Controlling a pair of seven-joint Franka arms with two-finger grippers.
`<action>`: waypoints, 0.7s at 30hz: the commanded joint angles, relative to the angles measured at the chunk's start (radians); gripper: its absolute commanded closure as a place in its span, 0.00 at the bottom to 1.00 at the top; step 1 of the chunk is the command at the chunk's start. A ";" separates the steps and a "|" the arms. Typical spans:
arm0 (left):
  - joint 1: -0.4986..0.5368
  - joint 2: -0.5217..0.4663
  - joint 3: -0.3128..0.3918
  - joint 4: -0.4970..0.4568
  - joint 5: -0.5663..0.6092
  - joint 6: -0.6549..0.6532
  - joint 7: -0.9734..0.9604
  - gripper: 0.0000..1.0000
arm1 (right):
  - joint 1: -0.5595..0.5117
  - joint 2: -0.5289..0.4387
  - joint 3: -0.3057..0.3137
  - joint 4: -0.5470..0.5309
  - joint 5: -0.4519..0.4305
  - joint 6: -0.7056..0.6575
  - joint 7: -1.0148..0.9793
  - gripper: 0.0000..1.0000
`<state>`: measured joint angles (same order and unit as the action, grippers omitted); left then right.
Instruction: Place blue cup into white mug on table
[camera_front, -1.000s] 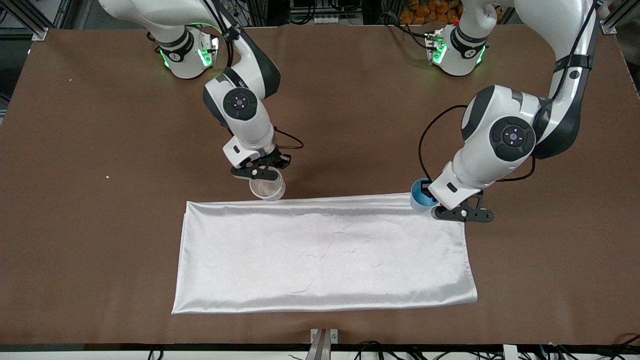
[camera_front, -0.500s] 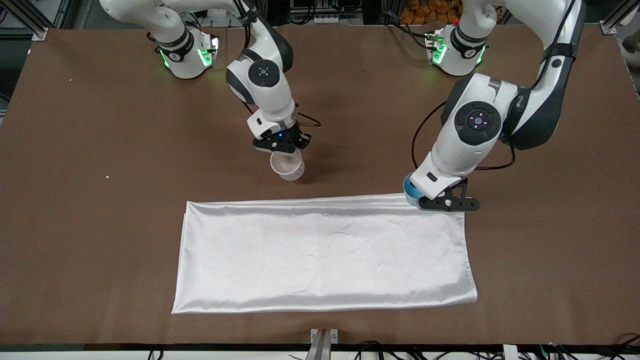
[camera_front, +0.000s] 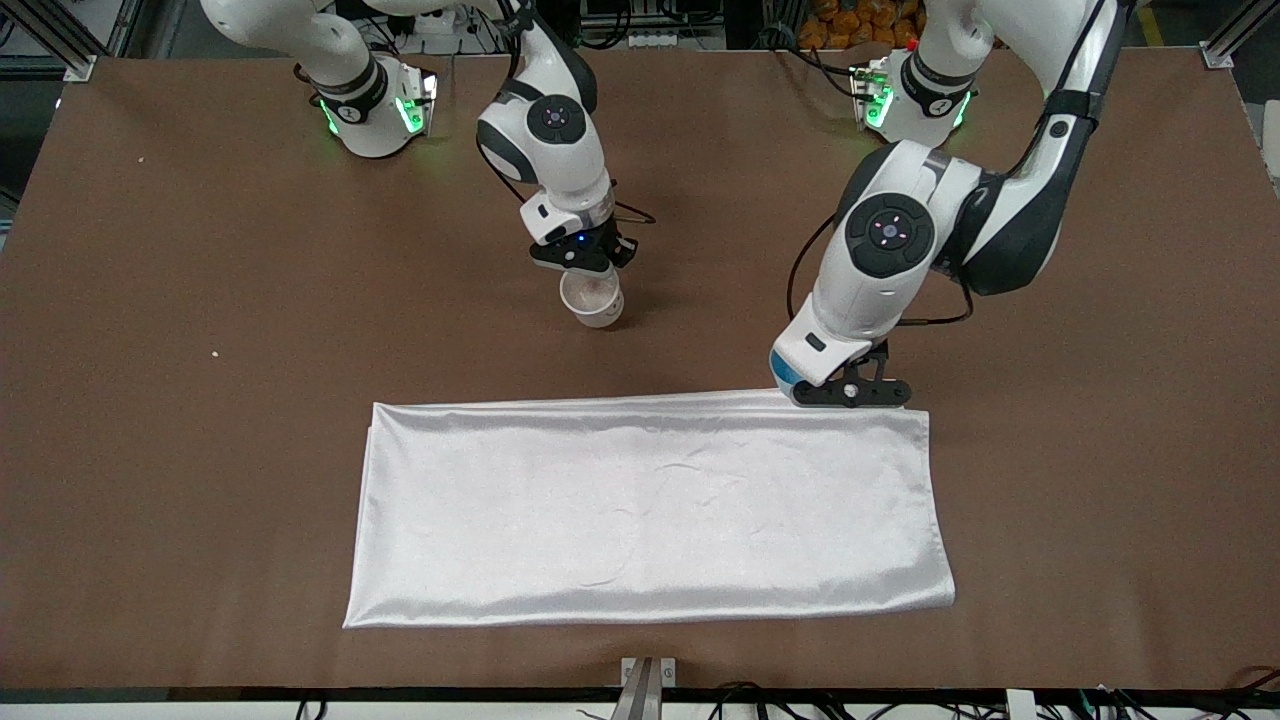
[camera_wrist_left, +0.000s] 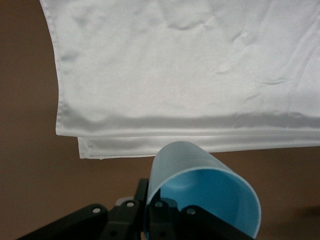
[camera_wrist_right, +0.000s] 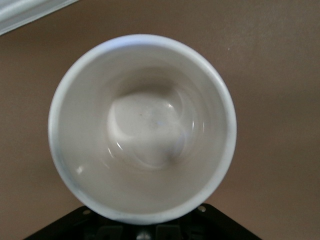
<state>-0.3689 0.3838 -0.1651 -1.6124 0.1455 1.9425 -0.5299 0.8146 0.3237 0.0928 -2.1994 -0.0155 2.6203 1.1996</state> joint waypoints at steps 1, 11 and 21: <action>-0.007 0.003 -0.002 0.002 0.017 -0.008 -0.030 1.00 | 0.015 0.005 -0.010 -0.014 -0.004 0.012 0.029 1.00; -0.028 0.007 -0.001 0.002 0.019 -0.008 -0.039 1.00 | 0.051 0.055 -0.015 -0.013 -0.008 0.067 0.067 1.00; -0.030 0.003 -0.002 0.003 0.016 -0.007 -0.044 1.00 | 0.046 0.068 -0.024 -0.005 -0.009 0.076 0.075 0.40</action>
<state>-0.3941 0.3956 -0.1658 -1.6123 0.1455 1.9426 -0.5452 0.8536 0.3888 0.0889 -2.2089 -0.0165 2.6937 1.2473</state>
